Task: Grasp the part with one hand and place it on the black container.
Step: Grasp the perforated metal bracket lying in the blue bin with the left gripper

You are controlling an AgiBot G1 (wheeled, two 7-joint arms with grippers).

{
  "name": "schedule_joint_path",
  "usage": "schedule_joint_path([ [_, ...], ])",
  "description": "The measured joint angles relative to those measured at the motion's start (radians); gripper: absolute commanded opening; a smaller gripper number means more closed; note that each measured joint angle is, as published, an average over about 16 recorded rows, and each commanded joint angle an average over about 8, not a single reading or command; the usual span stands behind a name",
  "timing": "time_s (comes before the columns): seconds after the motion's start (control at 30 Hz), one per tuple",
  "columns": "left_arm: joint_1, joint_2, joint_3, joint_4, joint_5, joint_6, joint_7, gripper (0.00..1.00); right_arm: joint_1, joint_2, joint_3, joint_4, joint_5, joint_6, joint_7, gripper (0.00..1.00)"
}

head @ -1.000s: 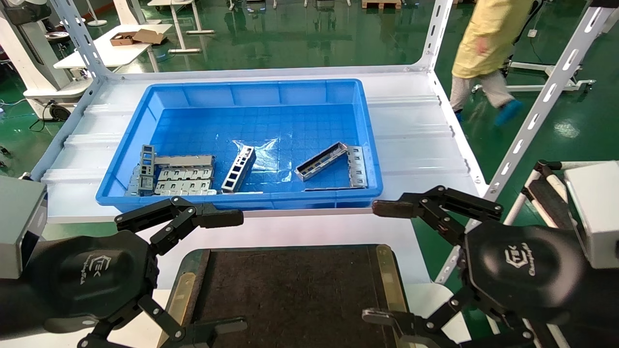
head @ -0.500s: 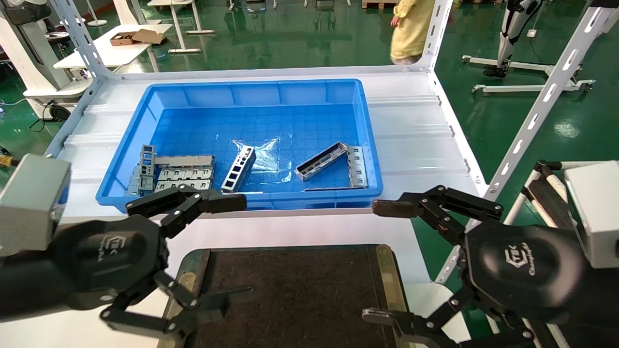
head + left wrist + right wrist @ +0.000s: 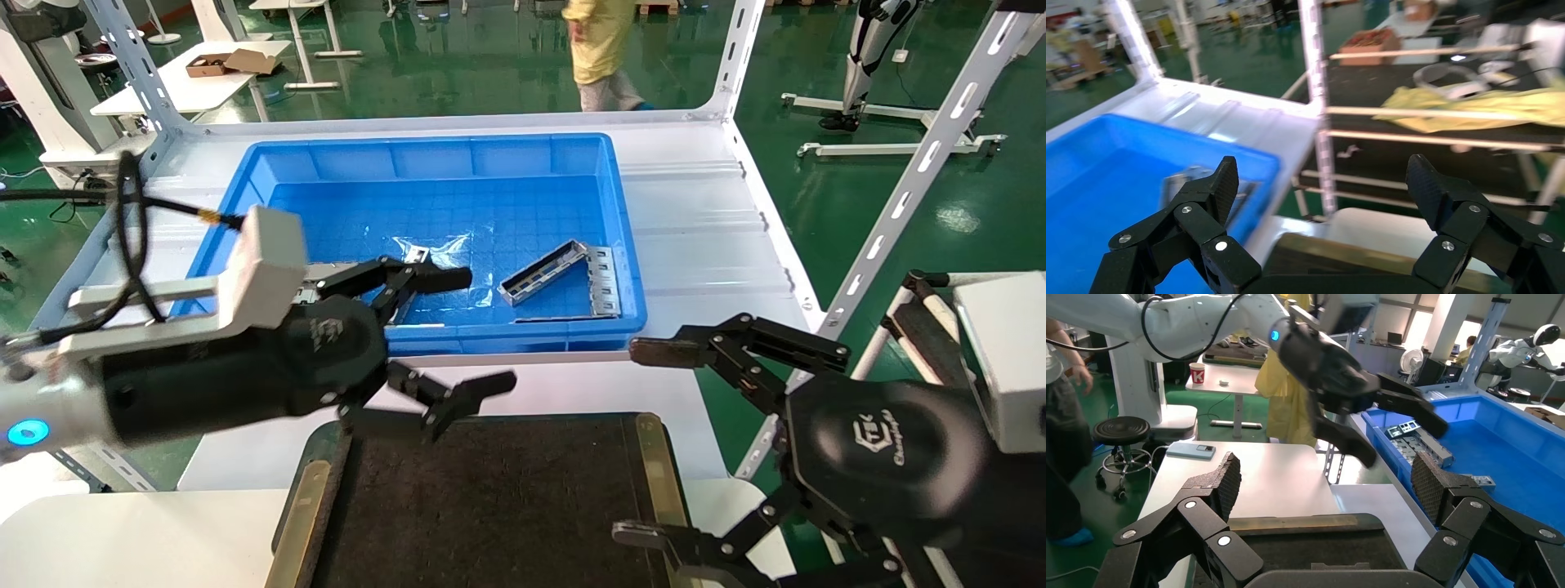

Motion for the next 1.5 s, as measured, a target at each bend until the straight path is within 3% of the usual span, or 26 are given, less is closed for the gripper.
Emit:
schedule_joint_path([
  [0.57, -0.215, 0.335, 0.117, 0.457, 0.233, -0.182, 0.128, 1.00, 0.000, 0.000, 0.000, 0.000, 0.000, 0.000, 0.000, 1.00],
  [0.87, -0.297, 0.499, 0.139, 0.743, 0.270, -0.314, 0.235, 1.00, 0.000, 0.000, 0.000, 0.000, 0.000, 0.000, 0.000, 1.00],
  [1.13, -0.336, 0.563, 0.184, 0.880, 0.245, -0.401, 0.290, 0.98, 0.000, 0.000, 0.000, 0.000, 0.000, 0.000, 0.000, 0.99],
  [1.17, -0.338, 0.565, 0.193, 0.887, 0.238, -0.409, 0.291, 0.90, 0.000, 0.000, 0.000, 0.000, 0.000, 0.000, 0.000, 0.89],
  [1.4, -0.340, 0.571, 0.276, 0.894, 0.188, -0.455, 0.268, 0.05, 0.000, 0.000, 0.000, 0.000, 0.000, 0.000, 0.000, 0.02],
  [1.43, -0.340, 0.571, 0.289, 0.892, 0.181, -0.462, 0.262, 0.00, 0.000, 0.000, 0.000, 0.000, 0.000, 0.000, 0.000, 0.00],
  [1.5, -0.340, 0.571, 0.316, 0.887, 0.167, -0.477, 0.248, 0.00, 0.000, 0.000, 0.000, 0.000, 0.000, 0.000, 0.000, 0.00],
])
